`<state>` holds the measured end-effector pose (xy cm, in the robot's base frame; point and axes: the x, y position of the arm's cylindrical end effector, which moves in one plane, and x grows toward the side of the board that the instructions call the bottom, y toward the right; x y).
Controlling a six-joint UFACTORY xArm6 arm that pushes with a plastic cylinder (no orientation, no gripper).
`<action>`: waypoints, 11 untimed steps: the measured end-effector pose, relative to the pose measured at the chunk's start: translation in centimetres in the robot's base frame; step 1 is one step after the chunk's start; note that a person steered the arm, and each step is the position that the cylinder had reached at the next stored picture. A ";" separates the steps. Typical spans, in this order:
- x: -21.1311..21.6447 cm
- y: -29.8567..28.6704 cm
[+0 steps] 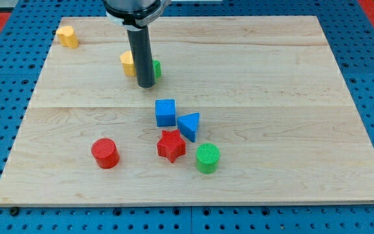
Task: Push the yellow heart into the yellow hexagon
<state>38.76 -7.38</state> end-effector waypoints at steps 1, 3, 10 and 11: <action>2.9 -5.2; 2.6 -10.1; -13.0 -15.7; -9.2 -9.7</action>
